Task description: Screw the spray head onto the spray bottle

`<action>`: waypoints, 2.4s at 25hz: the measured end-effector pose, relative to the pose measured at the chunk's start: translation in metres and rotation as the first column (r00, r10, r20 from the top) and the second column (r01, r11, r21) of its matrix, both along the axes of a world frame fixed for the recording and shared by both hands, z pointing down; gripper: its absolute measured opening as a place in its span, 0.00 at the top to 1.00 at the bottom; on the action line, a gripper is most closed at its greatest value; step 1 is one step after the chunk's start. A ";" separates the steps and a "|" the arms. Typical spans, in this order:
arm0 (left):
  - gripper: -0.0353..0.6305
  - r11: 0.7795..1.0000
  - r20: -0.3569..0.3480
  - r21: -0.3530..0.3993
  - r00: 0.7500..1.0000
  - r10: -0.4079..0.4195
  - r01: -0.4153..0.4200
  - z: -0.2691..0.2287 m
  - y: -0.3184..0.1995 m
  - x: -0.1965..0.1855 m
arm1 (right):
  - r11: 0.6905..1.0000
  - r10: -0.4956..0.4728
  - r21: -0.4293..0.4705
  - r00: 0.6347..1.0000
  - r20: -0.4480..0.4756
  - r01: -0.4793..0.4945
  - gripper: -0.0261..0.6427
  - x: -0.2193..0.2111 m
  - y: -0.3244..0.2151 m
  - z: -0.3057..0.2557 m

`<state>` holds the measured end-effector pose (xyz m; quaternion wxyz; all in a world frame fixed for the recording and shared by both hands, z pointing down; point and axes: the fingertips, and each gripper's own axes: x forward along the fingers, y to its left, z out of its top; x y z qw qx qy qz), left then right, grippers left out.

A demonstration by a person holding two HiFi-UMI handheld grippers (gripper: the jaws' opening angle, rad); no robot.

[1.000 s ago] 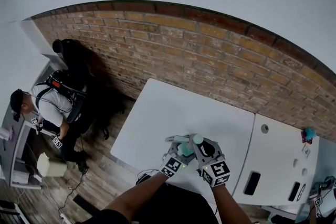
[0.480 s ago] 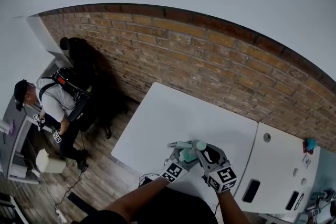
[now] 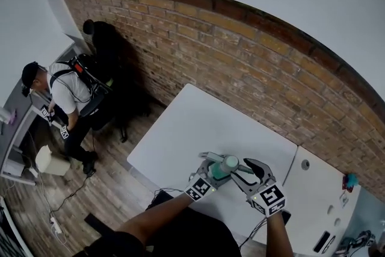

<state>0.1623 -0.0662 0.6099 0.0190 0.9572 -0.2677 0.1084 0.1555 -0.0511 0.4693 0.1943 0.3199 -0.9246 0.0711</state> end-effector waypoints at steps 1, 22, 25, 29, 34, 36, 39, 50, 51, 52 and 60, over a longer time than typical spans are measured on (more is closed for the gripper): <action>0.42 1.000 0.004 0.000 1.000 0.000 0.000 0.000 0.000 0.000 | 0.999 -0.034 0.005 0.999 -0.027 0.034 0.62 -0.003 0.002 -0.003; 0.42 0.999 0.014 0.046 1.000 -0.006 0.006 0.003 0.001 0.005 | 0.819 -0.574 -0.375 0.646 -0.504 0.434 0.57 -0.029 -0.004 0.029; 0.42 0.999 0.009 0.048 1.000 -0.007 0.006 0.005 0.001 0.004 | 0.803 -0.595 -0.385 0.571 -0.566 0.456 0.57 -0.029 -0.006 0.039; 0.42 0.999 0.010 0.038 1.000 -0.003 0.003 0.005 0.000 0.005 | 0.773 -0.628 -0.410 0.488 -0.606 0.484 0.57 -0.030 -0.006 0.048; 0.42 0.999 0.003 0.035 1.000 0.006 -0.006 0.005 0.002 0.004 | 0.746 -0.654 -0.445 0.415 -0.633 0.496 0.57 -0.030 -0.004 0.054; 0.42 0.999 0.003 0.037 1.000 0.006 -0.006 0.005 0.002 0.003 | 0.739 -0.663 -0.459 0.410 -0.626 0.494 0.57 -0.031 -0.004 0.054; 0.42 0.999 0.004 0.042 1.000 0.002 -0.002 0.004 0.001 0.003 | 0.749 -0.660 -0.475 0.460 -0.594 0.462 0.57 -0.032 -0.006 0.054; 0.42 0.999 0.001 0.044 1.000 -0.001 0.000 0.004 0.002 0.003 | 0.827 -0.472 -0.526 0.754 -0.457 0.199 0.57 -0.028 -0.015 0.058; 0.42 0.999 0.000 0.043 1.000 0.000 0.000 0.005 0.003 0.004 | 0.828 -0.458 -0.530 0.767 -0.449 0.184 0.57 -0.027 -0.015 0.058; 0.42 0.999 0.000 0.043 1.000 0.000 0.000 0.005 0.003 0.004 | 0.829 -0.446 -0.531 0.777 -0.443 0.173 0.57 -0.027 -0.015 0.058; 0.42 0.999 -0.002 0.034 1.000 0.002 -0.002 0.005 0.001 0.003 | 0.835 -0.411 -0.531 0.802 -0.433 0.142 0.57 -0.025 -0.016 0.057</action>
